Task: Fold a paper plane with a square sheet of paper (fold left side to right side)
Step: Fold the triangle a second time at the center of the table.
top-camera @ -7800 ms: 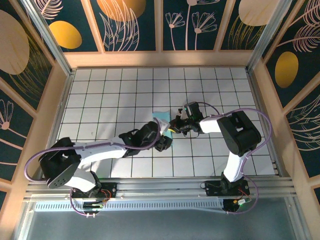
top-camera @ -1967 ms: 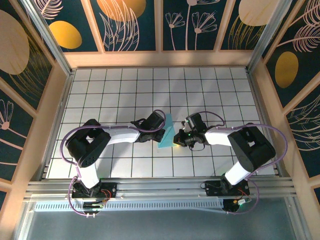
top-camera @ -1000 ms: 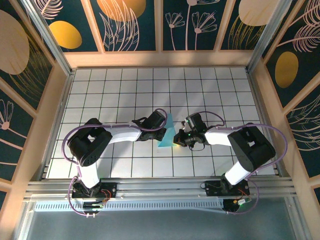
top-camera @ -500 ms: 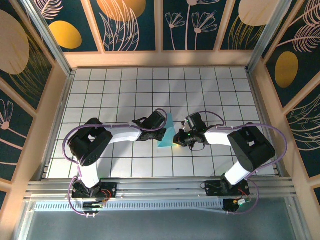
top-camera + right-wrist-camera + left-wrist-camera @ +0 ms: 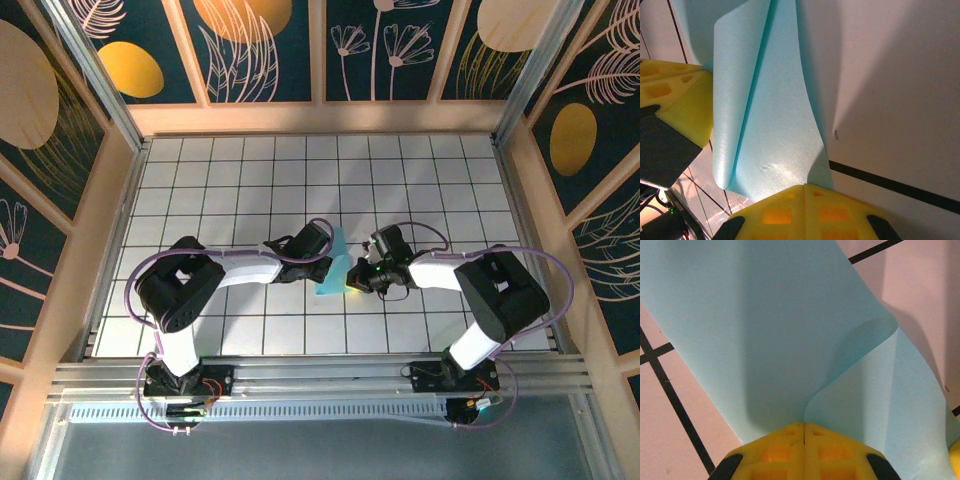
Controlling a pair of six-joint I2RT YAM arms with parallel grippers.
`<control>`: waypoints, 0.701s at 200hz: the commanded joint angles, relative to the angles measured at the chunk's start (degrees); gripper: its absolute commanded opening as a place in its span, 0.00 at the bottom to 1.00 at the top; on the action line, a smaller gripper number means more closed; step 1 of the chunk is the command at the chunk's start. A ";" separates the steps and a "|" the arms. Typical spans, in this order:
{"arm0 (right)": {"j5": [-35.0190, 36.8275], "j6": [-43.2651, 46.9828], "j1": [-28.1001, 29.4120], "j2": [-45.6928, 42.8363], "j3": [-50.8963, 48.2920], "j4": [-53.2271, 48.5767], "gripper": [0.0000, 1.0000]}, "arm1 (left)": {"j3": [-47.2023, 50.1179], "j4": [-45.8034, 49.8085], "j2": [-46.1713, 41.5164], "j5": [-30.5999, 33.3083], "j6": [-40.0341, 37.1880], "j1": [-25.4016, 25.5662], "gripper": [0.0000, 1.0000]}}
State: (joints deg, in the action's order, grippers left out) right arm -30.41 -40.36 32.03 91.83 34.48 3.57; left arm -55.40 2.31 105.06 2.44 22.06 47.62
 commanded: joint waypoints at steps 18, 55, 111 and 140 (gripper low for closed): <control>4.48 1.51 0.40 2.54 -0.55 -5.20 0.00 | 1.58 1.30 -0.91 0.01 -0.24 -0.45 0.00; 4.40 1.51 0.40 2.63 -0.58 -5.09 0.00 | 1.72 1.30 -2.28 0.10 -0.35 -0.42 0.00; 4.31 1.58 0.39 2.59 -0.55 -5.15 0.00 | 1.27 1.01 -2.62 -0.08 -0.40 -0.42 0.00; 4.22 1.60 0.40 2.62 -0.50 -5.16 0.00 | 1.52 1.04 -2.87 0.24 -0.29 -0.42 0.00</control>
State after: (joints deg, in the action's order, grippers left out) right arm -30.44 -40.34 32.03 91.83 34.48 3.57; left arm -54.30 2.22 103.77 2.42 22.06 47.62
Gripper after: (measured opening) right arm 0.047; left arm 0.044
